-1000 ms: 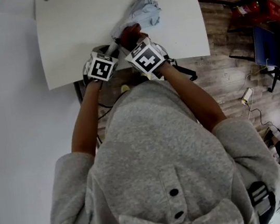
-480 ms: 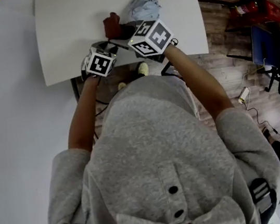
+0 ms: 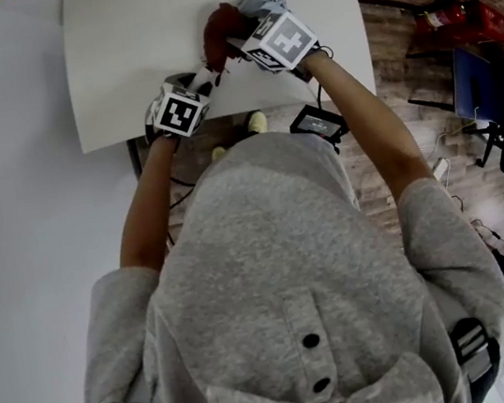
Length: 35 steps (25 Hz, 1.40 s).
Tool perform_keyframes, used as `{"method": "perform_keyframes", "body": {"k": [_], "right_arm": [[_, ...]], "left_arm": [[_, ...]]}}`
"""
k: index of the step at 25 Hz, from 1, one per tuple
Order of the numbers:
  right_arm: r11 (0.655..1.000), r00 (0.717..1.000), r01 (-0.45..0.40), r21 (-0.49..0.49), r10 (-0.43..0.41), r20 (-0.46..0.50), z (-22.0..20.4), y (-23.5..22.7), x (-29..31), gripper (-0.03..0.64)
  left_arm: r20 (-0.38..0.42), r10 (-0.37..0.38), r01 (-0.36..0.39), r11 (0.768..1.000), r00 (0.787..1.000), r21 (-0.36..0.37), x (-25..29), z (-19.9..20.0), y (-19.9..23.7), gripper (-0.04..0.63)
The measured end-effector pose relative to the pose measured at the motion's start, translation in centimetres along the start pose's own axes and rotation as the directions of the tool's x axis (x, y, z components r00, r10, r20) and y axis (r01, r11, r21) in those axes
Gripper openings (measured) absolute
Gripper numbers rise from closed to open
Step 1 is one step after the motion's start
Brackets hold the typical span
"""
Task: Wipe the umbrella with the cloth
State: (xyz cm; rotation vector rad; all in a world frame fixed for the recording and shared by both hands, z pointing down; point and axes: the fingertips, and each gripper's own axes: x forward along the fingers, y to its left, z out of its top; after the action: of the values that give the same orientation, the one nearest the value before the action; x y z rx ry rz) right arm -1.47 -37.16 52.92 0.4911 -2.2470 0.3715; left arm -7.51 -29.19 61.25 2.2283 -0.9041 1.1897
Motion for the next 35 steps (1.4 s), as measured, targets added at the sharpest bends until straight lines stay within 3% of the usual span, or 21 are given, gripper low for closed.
{"method": "perform_keyframes", "body": {"k": [4, 19, 27, 35], "right_arm": [[0.996, 0.996, 0.086, -0.031, -0.087, -0.032, -0.6, -3.2, -1.9, 0.083], [0.955, 0.972, 0.212, -0.205, -0.228, -0.054, -2.0, -9.0, -5.8, 0.084], [0.896, 0.913, 0.360, -0.258, -0.396, -0.102, -4.0, -15.0, -8.9, 0.084], [0.841, 0.852, 0.459, -0.286, -0.508, -0.128, -5.0, -19.6, -11.2, 0.084]], "left_arm": [[-0.004, -0.004, 0.004, 1.000, 1.000, -0.006, 0.0, 0.3, -0.2, 0.160], [-0.037, 0.002, -0.002, 1.000, 0.999, -0.013, -0.2, -0.2, 0.1, 0.160], [-0.027, 0.014, -0.015, 1.000, 1.000, -0.004, 0.0, 0.0, 0.1, 0.160], [-0.028, 0.024, -0.024, 1.000, 0.999, 0.007, -0.1, 0.2, 0.2, 0.160]]}}
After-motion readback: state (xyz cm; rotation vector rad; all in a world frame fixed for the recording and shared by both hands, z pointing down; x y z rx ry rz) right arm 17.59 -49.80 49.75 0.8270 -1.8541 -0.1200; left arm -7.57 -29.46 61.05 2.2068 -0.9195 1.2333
